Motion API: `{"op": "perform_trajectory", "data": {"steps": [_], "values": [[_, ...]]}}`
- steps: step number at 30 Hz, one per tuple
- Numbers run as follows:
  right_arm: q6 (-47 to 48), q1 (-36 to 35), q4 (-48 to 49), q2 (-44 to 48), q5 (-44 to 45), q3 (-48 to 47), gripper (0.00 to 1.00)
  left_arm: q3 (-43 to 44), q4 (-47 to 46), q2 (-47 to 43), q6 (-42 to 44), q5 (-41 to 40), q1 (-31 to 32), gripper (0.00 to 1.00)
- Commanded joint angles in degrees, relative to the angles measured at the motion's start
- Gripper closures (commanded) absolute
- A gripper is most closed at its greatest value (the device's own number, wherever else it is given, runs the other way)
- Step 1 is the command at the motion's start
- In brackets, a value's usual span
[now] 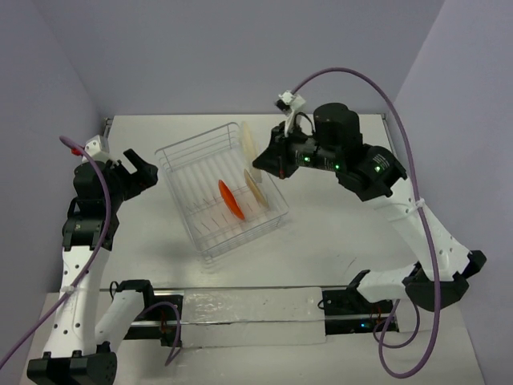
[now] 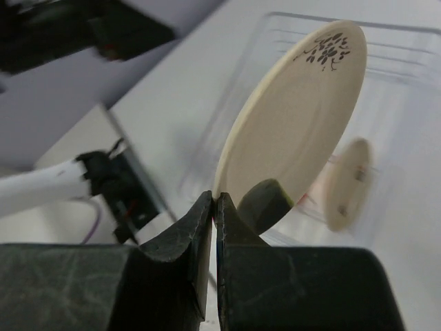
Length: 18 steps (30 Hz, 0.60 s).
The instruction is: Load the plates into the dish rack
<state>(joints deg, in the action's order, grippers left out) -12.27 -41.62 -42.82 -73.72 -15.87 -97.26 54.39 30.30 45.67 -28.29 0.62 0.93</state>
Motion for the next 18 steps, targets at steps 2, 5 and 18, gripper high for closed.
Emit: {"op": "perform_trajectory", "data": {"steps": [2, 5, 18], "values": [[3.11, -3.04, 5.86, -6.1, -23.82, -2.87, 1.0, 0.63, -0.95, -0.1, -0.48, -0.27, -0.58, 0.01], [3.42, -3.94, 6.08, -9.2, -27.62, -3.22, 1.0, 0.54, -1.04, -0.11, -0.53, -0.36, -0.58, 0.01], [-0.28, -5.31, 8.18, -19.07, -24.92, -1.24, 1.0, 0.53, -0.77, -0.15, -0.53, -0.27, -0.58, 0.01]]}}
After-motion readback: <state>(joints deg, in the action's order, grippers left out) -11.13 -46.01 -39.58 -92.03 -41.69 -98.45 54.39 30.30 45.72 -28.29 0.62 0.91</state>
